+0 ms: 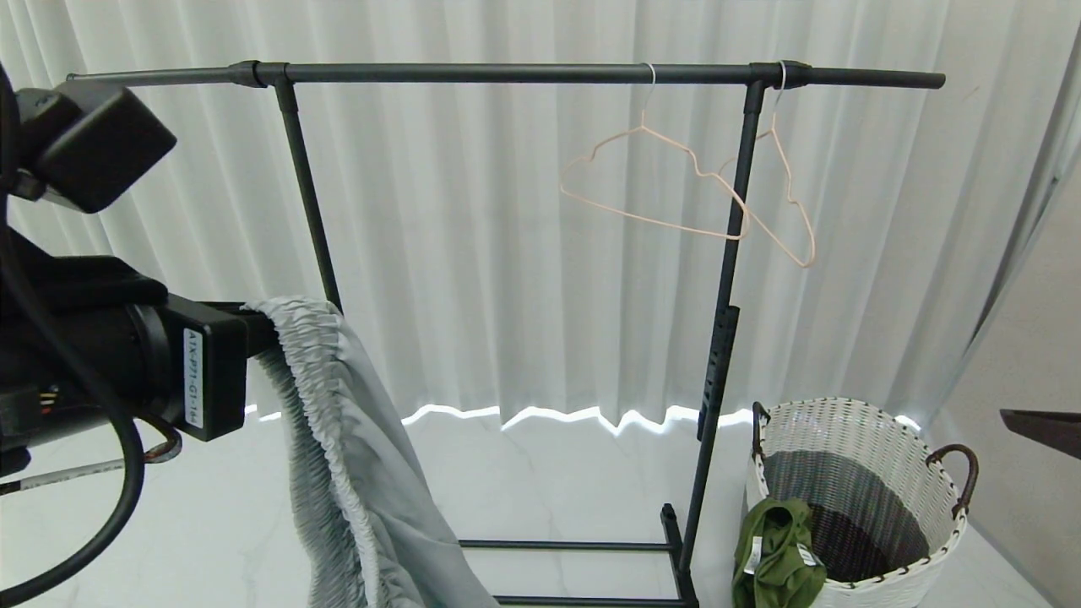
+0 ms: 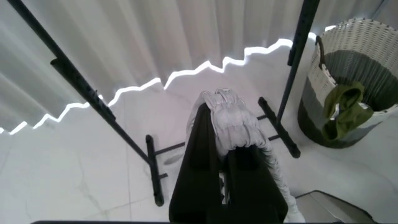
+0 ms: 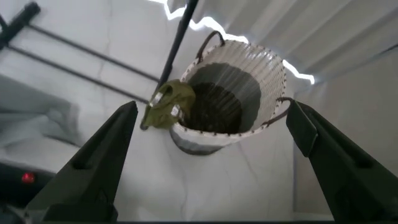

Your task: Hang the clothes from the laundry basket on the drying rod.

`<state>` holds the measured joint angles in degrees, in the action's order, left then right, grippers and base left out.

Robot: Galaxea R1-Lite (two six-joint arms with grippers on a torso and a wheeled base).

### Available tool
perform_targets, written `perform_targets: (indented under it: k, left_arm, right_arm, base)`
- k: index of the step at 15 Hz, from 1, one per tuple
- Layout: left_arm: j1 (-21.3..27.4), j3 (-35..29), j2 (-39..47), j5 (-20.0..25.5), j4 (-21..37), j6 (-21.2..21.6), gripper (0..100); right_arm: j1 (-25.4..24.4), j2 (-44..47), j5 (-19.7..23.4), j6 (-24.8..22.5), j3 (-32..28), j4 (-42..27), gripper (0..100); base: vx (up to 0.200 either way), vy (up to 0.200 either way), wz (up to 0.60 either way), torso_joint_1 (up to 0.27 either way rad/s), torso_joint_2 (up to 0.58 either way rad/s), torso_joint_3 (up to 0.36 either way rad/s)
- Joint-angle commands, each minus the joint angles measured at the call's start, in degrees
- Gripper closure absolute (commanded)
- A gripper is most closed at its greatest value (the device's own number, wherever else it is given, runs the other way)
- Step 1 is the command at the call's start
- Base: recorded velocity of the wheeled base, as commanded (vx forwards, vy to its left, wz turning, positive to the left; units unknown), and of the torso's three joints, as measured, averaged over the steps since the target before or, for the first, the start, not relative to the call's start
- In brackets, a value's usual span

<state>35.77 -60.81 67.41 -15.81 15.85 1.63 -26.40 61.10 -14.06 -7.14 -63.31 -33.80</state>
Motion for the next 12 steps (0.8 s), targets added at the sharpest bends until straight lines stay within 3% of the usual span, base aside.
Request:
perform_targets:
  k: [1,4,12]
  left_arm:
    - [-0.3,1.1,-1.5,0.0,-1.0,0.0,100]
    - [-0.3,1.4,-1.7,0.0,-3.7,0.2,100]
    - [-0.3,1.0,-1.8,0.0,-3.8,1.0,100]
  right_arm:
    - [0.9,-0.2,0.1,0.6,0.3,0.5,0]
    - [1.1,-0.9,0.0,1.9,0.4,0.6,0]
    - [2.8,-1.9,0.3,4.5,0.3,0.7,0]
  base:
    - [0.000,0.000,0.00,0.000,0.00,0.000]
    - [0.000,0.000,0.00,0.050,-0.16,-0.099]
    - [0.000,0.000,0.00,0.164,-0.44,-0.272]
